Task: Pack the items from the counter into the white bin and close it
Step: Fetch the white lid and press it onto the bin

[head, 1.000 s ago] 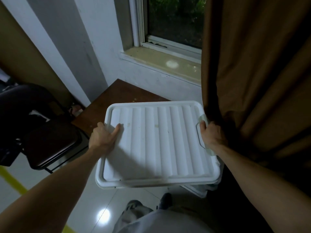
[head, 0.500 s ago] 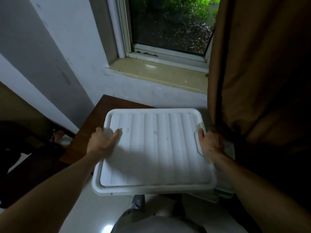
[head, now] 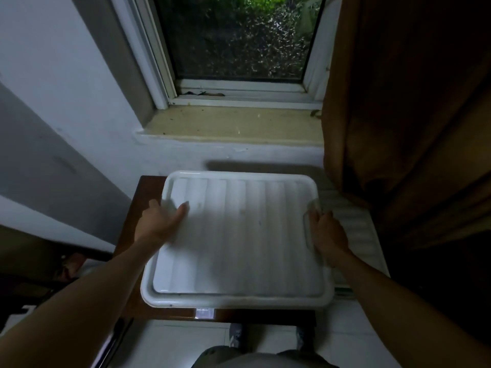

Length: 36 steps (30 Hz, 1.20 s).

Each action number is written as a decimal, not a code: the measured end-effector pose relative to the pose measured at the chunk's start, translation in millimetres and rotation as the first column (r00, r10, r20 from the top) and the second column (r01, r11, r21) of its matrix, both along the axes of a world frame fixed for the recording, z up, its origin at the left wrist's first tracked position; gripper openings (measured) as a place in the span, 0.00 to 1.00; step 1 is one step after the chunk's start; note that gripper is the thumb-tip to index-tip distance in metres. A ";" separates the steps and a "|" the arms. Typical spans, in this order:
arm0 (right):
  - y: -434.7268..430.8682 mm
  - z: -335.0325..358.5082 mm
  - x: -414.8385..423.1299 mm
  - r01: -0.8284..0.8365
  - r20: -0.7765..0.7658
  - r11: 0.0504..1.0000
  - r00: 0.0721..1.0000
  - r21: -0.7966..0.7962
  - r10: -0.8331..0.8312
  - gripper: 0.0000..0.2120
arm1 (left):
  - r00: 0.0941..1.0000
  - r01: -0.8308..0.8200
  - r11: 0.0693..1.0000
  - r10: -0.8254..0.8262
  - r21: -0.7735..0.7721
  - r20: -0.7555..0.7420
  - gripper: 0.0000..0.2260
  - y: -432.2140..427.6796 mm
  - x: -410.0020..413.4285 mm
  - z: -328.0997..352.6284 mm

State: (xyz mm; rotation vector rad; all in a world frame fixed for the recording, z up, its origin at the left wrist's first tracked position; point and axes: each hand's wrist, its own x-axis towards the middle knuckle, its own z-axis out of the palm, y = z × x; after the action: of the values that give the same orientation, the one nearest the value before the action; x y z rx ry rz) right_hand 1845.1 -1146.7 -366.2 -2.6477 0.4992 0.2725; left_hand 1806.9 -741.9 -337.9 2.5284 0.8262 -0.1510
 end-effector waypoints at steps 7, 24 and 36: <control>14.8 -7.7 1.6 0.032 -0.045 0.999 0.999 0.013 -0.031 0.26 | 0.999 0.005 1.000 -0.005 -0.009 -0.053 0.46 14.1 14.0 -20.0; 22.0 -21.4 -0.7 0.037 0.099 0.982 0.995 -0.184 -0.018 0.21 | 0.998 0.038 0.994 -0.043 0.107 0.050 0.33 11.7 9.0 -38.1; 20.2 -9.8 -6.7 -0.021 0.035 0.990 0.999 -0.137 0.026 0.22 | 0.989 0.130 0.973 -0.141 0.193 0.040 0.31 2.6 5.5 -23.0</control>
State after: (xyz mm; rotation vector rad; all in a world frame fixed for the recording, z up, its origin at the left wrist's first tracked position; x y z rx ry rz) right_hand 1838.4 -1126.5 -376.1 -2.7876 0.4916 0.2028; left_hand 1812.4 -739.3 -360.9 2.7564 0.6752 -0.0505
